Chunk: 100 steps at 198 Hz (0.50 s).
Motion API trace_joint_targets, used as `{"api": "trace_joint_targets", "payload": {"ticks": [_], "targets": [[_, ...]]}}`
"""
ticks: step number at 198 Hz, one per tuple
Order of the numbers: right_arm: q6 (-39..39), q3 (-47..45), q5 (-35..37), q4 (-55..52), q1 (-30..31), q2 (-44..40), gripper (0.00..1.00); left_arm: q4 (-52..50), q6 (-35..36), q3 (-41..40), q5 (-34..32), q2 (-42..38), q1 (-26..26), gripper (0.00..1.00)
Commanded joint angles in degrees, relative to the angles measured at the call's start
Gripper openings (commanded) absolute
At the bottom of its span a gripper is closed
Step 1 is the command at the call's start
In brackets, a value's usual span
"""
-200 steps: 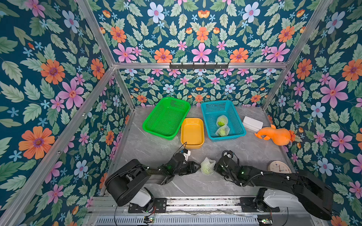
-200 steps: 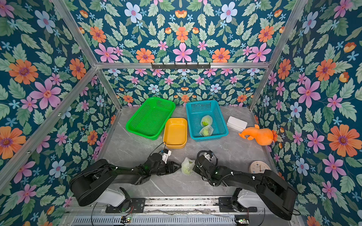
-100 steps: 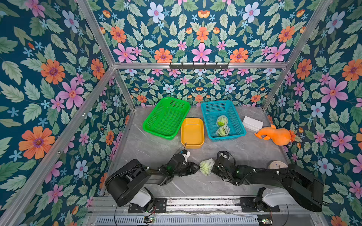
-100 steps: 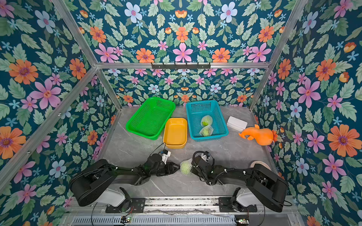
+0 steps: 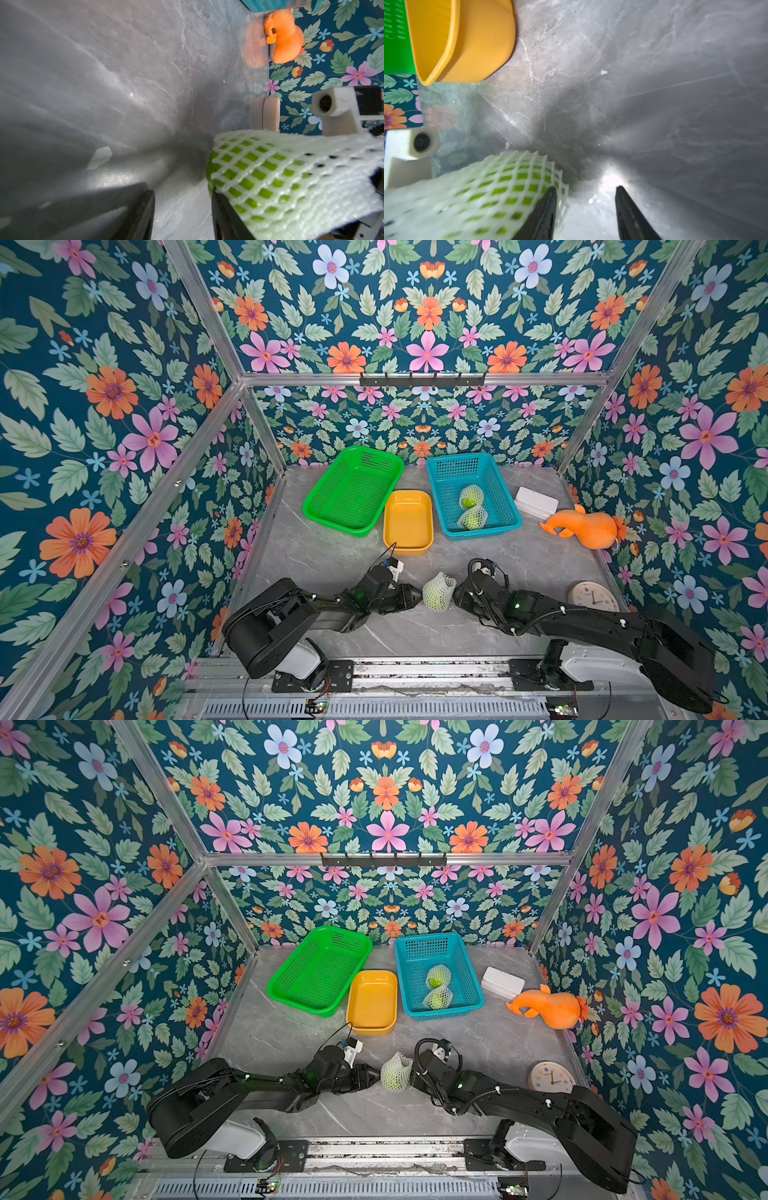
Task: Sleeve custard apples in foam nets
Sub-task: Put on the foam net on the custard apple.
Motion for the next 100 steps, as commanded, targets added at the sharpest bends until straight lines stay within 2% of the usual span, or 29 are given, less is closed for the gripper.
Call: {"api": "trace_joint_targets", "payload": {"ticks": [1, 42, 75, 100], "targets": [[-0.33, -0.69, 0.89, -7.52, -1.16, -1.88, 0.48, 0.47, 0.72, 0.6, 0.07, -0.14, -0.05, 0.5], [0.62, -4.57, 0.33, -5.14, -2.98, -5.2, 0.47, 0.54, 0.99, 1.29, 0.51, 0.29, -0.02, 0.5], [-2.25, -1.42, 0.57, -10.43, -3.07, -6.59, 0.45, 0.51, 0.57, 0.56, 0.26, -0.11, -0.02, 0.5], [-7.45, 2.62, -2.68, -16.16, -3.03, -9.5, 0.44, 0.48, 0.46, 0.36, 0.07, -0.47, -0.02, 0.5]]}}
